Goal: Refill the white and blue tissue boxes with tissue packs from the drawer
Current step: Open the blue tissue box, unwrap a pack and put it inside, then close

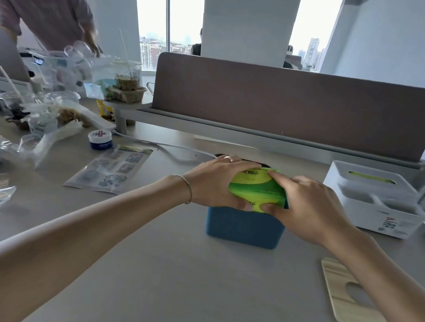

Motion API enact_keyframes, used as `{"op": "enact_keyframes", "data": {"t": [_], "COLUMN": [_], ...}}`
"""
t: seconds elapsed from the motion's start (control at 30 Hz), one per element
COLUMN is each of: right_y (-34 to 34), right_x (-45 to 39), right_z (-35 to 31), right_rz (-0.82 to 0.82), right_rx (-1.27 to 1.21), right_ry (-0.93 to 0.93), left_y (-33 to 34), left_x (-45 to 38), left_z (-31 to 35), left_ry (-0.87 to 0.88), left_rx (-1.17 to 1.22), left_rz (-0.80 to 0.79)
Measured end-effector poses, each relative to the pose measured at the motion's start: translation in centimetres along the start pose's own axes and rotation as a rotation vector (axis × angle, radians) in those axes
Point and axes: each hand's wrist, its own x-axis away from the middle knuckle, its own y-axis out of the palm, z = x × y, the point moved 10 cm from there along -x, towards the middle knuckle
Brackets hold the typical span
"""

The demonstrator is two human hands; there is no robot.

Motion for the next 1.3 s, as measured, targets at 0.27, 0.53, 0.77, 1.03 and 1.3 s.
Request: {"op": "enact_keyframes", "data": {"t": [0.27, 0.53, 0.77, 1.03, 1.3], "right_y": [3.2, 4.9, -0.4, -2.6, -0.4], "right_x": [0.1, 0.5, 2.5, 10.3, 19.1], "right_z": [-0.3, -1.4, 1.1, 8.8, 16.3], "right_rz": [-0.21, -0.28, -0.035, 0.005, -0.203], "right_rx": [-0.021, -0.042, -0.191, -0.133, -0.06], "right_ry": [-0.014, -0.113, -0.111, 0.115, 0.414], "left_y": [2.8, 4.5, 1.6, 5.5, 14.9], "left_x": [1.0, 1.5, 0.5, 0.6, 0.9], "left_z": [-0.7, 0.1, 5.4, 16.3, 18.5], "left_ry": [0.012, 0.033, 0.085, 0.302, 0.12], "left_rx": [-0.219, -0.271, -0.086, -0.235, -0.158], "left_rz": [-0.226, -0.321, -0.048, 0.02, -0.37]}}
